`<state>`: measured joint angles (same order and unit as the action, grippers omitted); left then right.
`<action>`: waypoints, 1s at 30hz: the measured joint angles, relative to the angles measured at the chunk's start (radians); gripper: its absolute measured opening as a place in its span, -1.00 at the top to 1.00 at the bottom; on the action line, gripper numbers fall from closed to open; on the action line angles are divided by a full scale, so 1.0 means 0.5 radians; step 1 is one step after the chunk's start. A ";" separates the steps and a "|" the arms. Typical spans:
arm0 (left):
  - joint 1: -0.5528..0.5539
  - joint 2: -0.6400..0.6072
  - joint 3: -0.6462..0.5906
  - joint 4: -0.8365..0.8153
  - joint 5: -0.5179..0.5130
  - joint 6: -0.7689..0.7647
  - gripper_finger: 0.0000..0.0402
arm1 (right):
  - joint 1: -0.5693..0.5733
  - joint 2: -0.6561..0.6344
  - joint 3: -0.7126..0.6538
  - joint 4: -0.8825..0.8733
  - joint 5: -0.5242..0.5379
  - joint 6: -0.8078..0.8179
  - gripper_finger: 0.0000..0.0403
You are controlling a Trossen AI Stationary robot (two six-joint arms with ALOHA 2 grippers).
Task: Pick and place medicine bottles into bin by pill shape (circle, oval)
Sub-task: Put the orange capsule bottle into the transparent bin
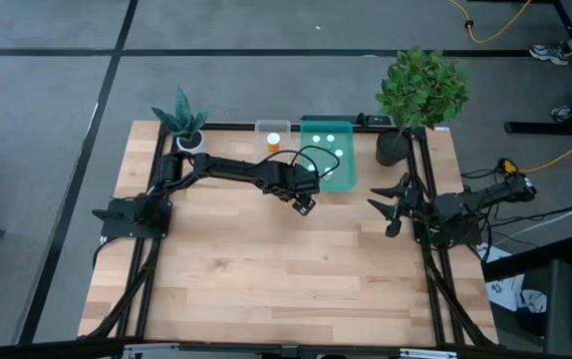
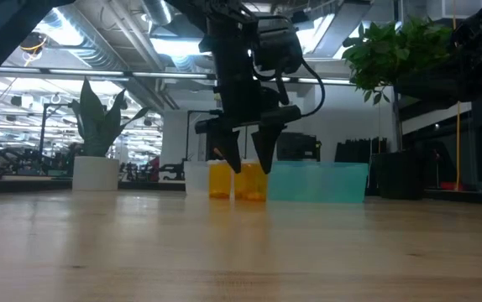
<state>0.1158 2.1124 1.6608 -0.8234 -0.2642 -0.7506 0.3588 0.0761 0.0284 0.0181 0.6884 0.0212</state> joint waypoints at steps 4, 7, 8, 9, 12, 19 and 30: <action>0.000 0.000 0.000 0.000 0.000 0.001 -0.41 | 0.001 0.000 0.000 0.000 0.000 0.000 0.24; 0.000 0.000 0.000 0.001 -0.001 0.001 -0.41 | 0.000 0.000 0.000 0.000 0.000 0.000 0.24; 0.000 0.000 0.000 0.001 0.000 0.001 -0.41 | 0.000 0.000 0.000 0.000 0.000 0.000 0.24; 0.000 0.000 0.000 0.001 0.000 0.001 -0.41 | 0.000 0.000 0.000 0.000 0.000 0.000 0.24; 0.000 0.000 0.000 0.001 0.000 0.002 -0.41 | 0.000 0.000 0.000 0.000 0.000 0.000 0.24; 0.000 0.000 0.000 0.002 -0.012 0.002 -0.41 | 0.000 0.000 0.000 0.000 0.000 0.000 0.24; 0.000 0.000 0.000 0.005 -0.016 0.000 -0.07 | 0.000 0.000 0.000 0.000 0.000 0.000 0.24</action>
<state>0.1158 2.1122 1.6610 -0.8207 -0.2720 -0.7507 0.3589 0.0761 0.0284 0.0181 0.6884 0.0212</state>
